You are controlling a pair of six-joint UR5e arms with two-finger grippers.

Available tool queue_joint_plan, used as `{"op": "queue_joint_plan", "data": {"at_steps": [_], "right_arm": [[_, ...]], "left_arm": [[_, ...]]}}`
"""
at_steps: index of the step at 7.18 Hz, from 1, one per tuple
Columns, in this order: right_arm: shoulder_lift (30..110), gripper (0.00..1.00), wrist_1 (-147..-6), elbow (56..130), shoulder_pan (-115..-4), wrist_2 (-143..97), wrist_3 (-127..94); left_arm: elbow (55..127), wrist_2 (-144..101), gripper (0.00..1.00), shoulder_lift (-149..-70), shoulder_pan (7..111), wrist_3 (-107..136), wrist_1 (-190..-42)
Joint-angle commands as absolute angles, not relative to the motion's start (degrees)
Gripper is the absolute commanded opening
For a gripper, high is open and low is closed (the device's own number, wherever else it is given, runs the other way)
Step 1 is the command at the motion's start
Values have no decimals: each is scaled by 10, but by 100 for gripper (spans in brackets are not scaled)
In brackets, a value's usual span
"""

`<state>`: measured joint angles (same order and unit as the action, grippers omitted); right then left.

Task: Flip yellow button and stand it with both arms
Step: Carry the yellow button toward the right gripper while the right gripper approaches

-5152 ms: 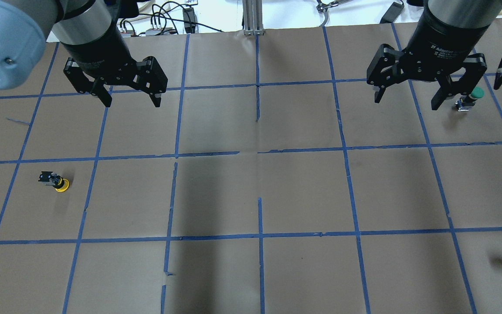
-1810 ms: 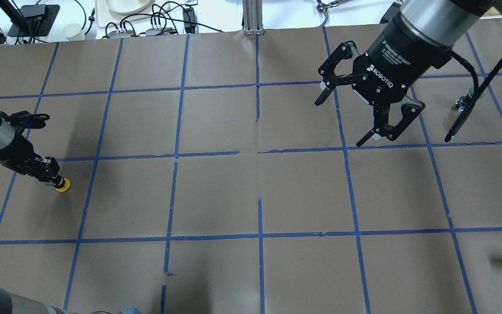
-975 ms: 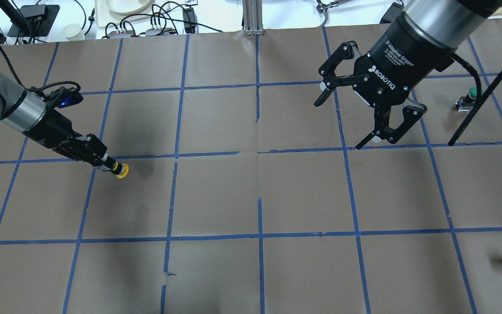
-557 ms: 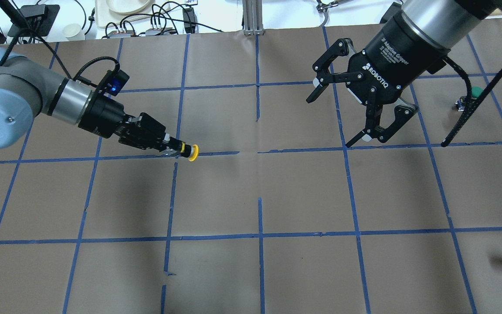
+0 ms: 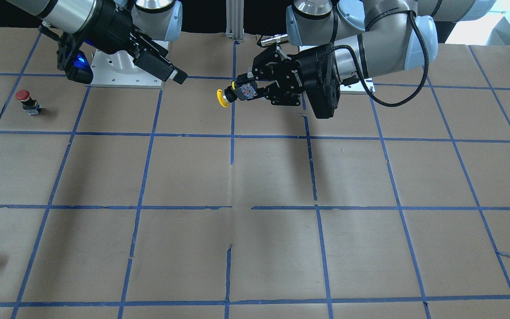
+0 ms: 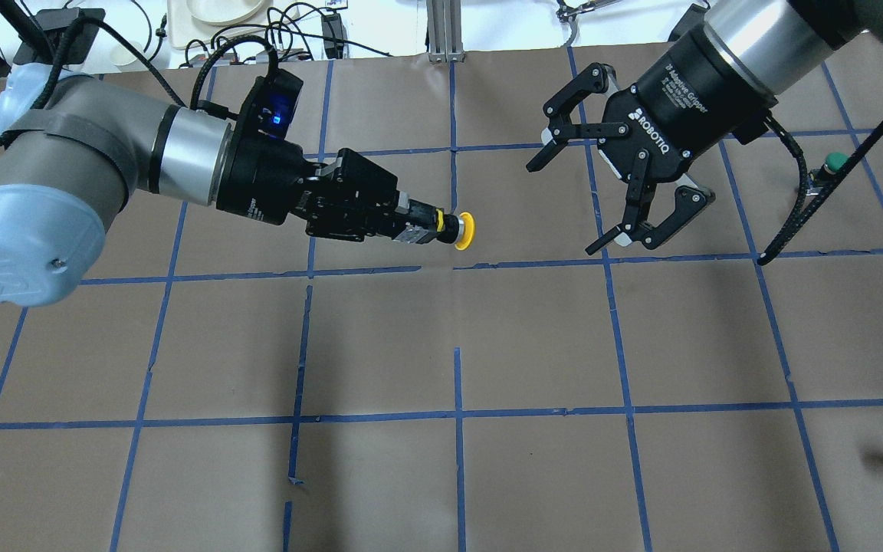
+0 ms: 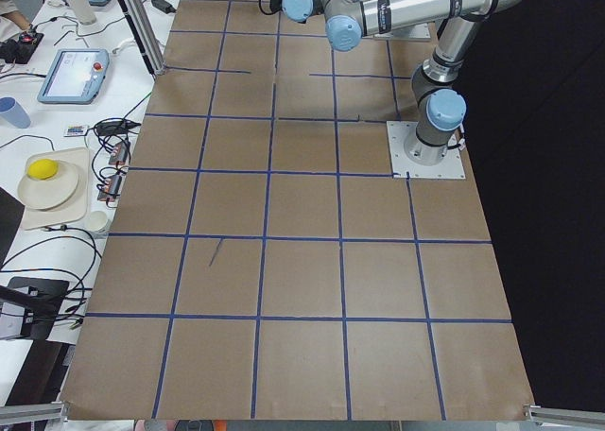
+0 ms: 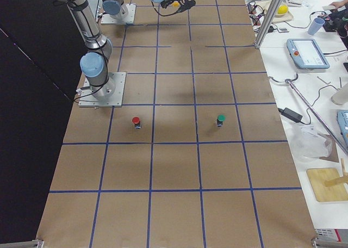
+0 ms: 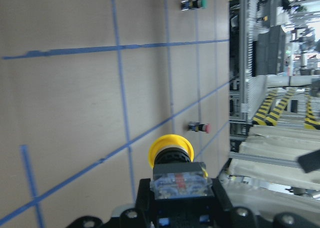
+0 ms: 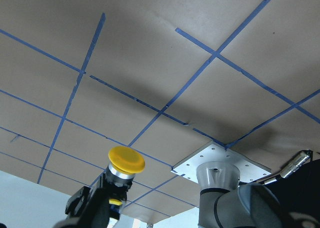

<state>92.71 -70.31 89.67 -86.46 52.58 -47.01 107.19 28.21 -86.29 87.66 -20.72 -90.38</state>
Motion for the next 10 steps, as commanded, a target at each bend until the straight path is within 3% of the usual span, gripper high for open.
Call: {"op": "queue_joint_plan", "data": {"at_steps": [1,5,8,10], "right_arm": [[927,100,-706,898,-860,506,-471],[918,100,-700,901,-862,451,-491],[912,99,-703,914,-862,426,-498],[904,90,-702,914,-863,425,-498]], "left_arm": [[1072,258,12,-846,894,-147,-840],[1073,258,12,-853,917,2,-727],[1073,258,12,-855,925,11,-721],[1074,258,12,-853,925,11,-721]]}}
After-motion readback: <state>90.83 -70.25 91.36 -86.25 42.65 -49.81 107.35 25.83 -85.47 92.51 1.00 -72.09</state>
